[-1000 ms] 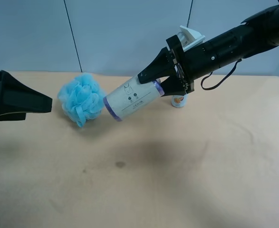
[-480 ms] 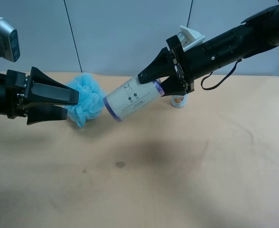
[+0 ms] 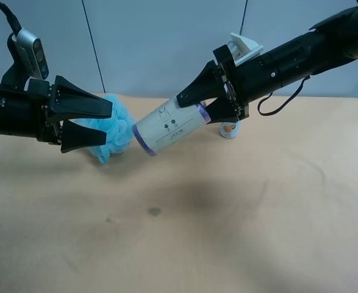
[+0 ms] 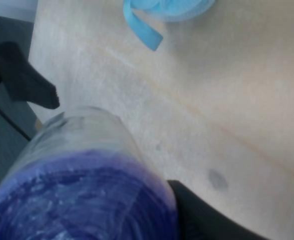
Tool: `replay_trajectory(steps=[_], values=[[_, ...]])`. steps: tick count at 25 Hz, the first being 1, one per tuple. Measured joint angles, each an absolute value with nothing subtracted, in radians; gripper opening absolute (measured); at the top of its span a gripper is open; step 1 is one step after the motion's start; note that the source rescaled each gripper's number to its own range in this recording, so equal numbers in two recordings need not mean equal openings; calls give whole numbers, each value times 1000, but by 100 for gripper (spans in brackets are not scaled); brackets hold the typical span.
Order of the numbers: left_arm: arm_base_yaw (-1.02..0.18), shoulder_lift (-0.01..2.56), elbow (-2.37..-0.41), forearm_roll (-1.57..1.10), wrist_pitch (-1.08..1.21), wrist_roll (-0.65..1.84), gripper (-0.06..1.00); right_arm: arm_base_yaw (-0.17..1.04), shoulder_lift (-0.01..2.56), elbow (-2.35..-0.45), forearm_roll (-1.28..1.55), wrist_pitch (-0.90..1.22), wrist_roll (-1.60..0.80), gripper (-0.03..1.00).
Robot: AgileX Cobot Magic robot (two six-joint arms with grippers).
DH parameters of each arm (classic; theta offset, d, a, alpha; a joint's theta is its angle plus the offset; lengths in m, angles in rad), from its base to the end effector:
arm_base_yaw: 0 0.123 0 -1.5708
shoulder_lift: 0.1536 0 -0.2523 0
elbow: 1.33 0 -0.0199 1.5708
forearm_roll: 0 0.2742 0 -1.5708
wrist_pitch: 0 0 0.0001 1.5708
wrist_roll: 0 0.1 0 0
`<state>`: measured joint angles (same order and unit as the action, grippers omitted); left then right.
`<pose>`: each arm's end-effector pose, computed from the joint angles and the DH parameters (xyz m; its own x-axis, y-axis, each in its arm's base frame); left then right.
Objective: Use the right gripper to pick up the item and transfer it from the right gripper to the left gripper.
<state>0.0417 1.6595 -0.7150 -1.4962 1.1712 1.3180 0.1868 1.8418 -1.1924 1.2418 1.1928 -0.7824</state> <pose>0.2788 -0.0804 0.1398 -0.8845 -0.0618 -0.4625 0.3996 0.4113 -0.8192 0.3390 0.1536 0.1785 -0.9454 -0.1584 -0.2847 -0.3255 0.4223 0.8460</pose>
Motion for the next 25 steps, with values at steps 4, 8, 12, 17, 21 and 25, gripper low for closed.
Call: replay_trajectory(steps=[4, 8, 12, 17, 21, 25], values=[[42, 1728, -756, -1500, 1199, 1346, 100, 194, 1842, -1192, 1256, 1193, -782, 1], [42, 1784, -764, -1502, 1201, 1385, 100, 211, 1842, -1192, 1269, 1192, -782, 1], [42, 1810, -765, -1517, 1201, 1393, 100, 223, 1842, -1192, 1273, 1192, -782, 1], [37, 1810, -765, -1525, 1202, 1393, 100, 224, 1842, -1192, 1280, 1192, -782, 1], [-2, 1810, -767, -1528, 1203, 1394, 100, 224, 1842, -1192, 1312, 1192, -783, 1], [-45, 1810, -790, -1528, 1203, 1394, 100, 224, 1842, -1192, 1326, 1192, -790, 1]])
